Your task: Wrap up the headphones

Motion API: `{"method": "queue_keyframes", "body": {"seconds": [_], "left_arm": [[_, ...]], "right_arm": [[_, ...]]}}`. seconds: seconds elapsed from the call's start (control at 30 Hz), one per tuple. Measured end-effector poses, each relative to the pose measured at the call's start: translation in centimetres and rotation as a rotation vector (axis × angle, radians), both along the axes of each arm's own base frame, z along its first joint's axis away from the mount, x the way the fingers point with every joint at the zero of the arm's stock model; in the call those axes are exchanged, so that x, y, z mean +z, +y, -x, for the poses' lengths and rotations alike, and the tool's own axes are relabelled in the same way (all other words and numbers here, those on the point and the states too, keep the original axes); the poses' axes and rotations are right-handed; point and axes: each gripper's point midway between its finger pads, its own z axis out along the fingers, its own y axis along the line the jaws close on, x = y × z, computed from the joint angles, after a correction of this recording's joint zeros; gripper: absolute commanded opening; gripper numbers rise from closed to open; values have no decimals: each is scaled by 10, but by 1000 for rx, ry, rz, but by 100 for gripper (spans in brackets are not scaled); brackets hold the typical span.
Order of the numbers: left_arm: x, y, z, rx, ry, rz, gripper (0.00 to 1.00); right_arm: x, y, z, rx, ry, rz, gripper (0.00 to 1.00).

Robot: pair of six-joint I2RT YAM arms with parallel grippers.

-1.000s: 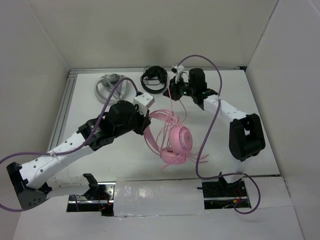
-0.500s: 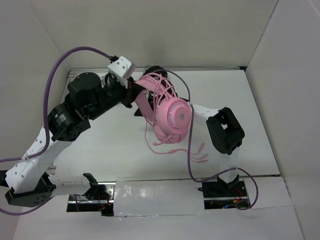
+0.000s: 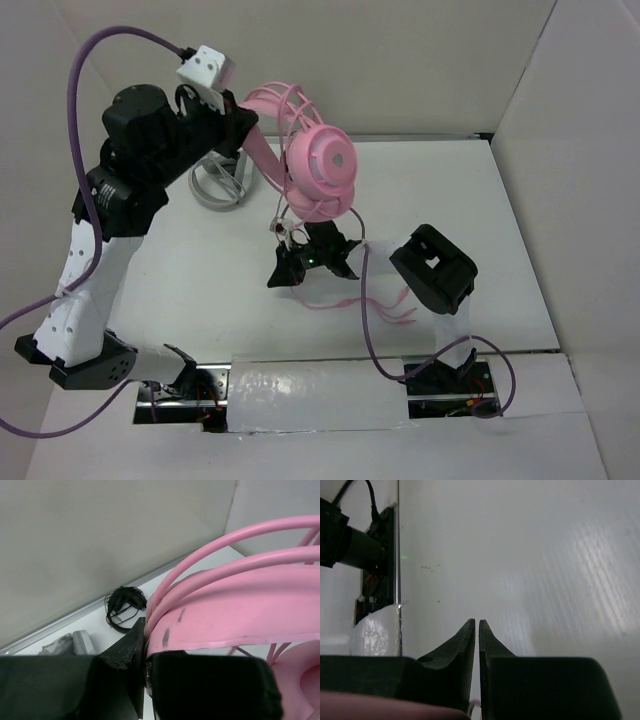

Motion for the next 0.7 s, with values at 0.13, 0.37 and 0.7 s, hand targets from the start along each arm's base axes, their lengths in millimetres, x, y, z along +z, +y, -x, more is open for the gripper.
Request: {"method": "queue_keyframes", "body": {"seconds": [0.13,0.37,0.7], "left_arm": [[1,39,-32,90,35,32,0],[-19,107,-93,255,146,92,0],[-133,182,-163,575,496,199,0]], "right_arm": [[-30,-18,19,-27,73,45,14],[-57,-55,63,-85,136,100,0],[-8,-62,99,-250,-13,120,0]]}}
